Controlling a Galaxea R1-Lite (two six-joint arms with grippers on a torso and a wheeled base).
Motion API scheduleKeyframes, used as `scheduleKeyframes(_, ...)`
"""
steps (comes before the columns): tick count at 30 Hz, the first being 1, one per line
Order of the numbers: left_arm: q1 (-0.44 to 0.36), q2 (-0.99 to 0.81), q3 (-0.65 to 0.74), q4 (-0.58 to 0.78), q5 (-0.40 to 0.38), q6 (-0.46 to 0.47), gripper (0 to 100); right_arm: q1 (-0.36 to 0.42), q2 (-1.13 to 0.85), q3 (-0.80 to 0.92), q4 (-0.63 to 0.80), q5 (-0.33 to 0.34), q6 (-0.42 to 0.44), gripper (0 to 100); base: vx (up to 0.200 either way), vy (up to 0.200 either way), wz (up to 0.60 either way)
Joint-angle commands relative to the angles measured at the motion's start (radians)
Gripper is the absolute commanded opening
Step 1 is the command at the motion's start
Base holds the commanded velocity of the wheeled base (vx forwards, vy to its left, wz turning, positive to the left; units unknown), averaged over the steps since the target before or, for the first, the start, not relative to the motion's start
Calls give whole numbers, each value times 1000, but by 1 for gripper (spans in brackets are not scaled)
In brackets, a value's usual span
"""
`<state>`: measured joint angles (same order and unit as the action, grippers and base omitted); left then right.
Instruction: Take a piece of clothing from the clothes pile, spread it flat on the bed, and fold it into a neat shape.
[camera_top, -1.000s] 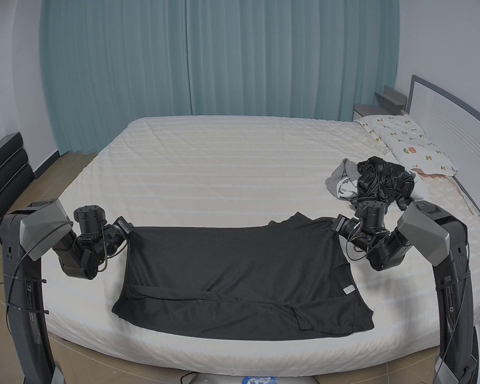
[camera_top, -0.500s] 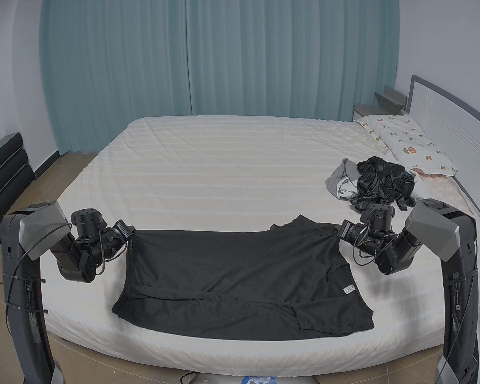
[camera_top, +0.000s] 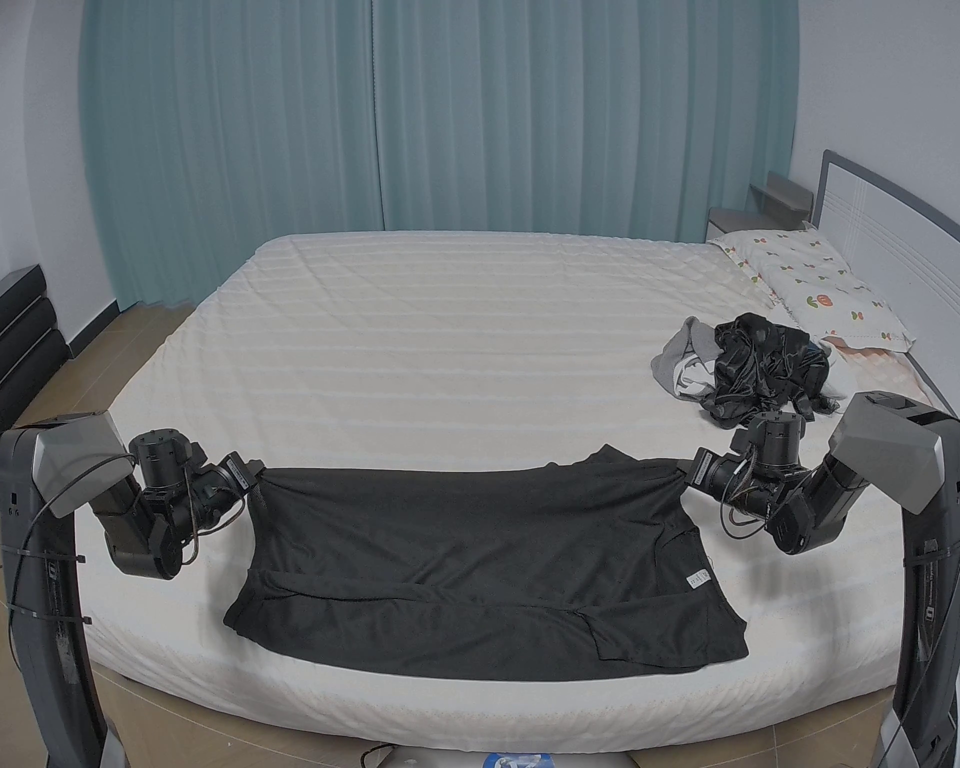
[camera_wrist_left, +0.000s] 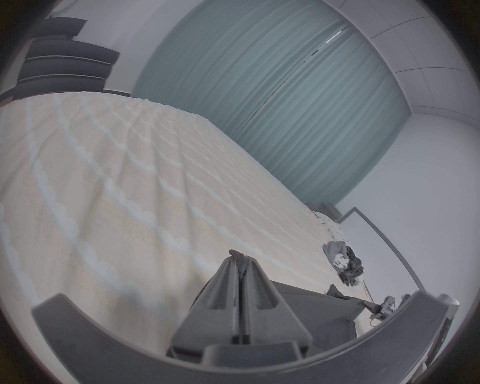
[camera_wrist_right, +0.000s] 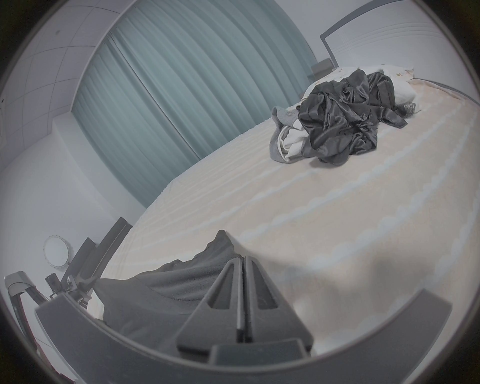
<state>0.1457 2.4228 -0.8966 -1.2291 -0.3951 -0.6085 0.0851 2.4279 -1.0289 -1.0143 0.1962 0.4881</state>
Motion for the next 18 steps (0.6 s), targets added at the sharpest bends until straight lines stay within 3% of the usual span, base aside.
scheduleKeyframes(1,18,1,62,-53,-54,16,0,-1,-35,69,-27,17,-8,0,0,0,0)
scheduleKeyframes(18,18,7,127,-81,-67,187,0,-13,-10,247,-219,16,-109,0,0,0,0)
